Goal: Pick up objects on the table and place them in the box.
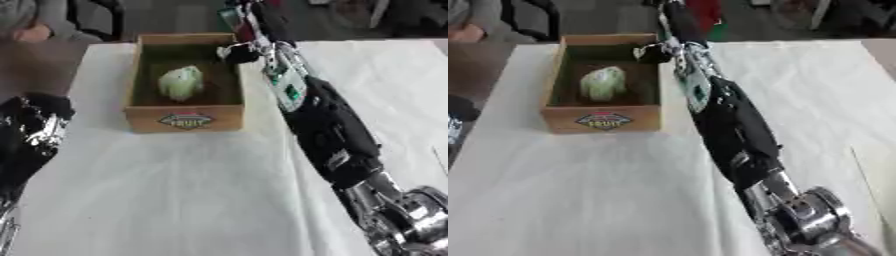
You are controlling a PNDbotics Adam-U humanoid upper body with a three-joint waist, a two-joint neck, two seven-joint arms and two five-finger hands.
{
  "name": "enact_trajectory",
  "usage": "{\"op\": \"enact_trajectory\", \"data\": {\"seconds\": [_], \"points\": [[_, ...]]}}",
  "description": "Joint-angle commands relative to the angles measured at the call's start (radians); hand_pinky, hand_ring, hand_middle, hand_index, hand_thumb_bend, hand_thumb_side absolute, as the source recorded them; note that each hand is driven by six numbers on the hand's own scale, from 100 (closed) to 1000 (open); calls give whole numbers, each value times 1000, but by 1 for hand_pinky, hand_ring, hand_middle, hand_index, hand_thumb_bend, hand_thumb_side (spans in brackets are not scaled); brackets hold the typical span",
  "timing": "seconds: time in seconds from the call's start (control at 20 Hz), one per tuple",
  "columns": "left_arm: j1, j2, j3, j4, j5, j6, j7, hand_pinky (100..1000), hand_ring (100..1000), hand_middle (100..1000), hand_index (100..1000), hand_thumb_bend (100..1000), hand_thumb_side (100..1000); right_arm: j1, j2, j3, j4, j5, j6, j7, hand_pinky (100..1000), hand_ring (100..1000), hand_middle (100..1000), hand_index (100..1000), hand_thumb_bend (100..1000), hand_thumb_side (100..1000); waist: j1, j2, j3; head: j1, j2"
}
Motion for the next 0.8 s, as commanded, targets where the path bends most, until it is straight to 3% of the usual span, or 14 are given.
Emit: {"op": "enact_trajectory", "data": {"seconds": [0.05,0.35,0.8], "points": [[-6,9,10,-14,1,-2,5,731,623,567,584,261,367,1,-85,-43,-28,-100,36,-42,624,783,759,808,462,154,4,-21,-5,8,-8],[-1,12,14,-13,-1,-2,9,731,623,567,583,261,367,79,-191,-97,-13,-297,79,-143,597,765,737,785,452,146,4,-21,-25,20,-7],[3,14,16,-13,-1,-3,12,731,623,567,581,258,369,184,-262,-109,-23,-445,70,-184,588,756,722,777,448,147,4,-15,-37,27,-4]]}}
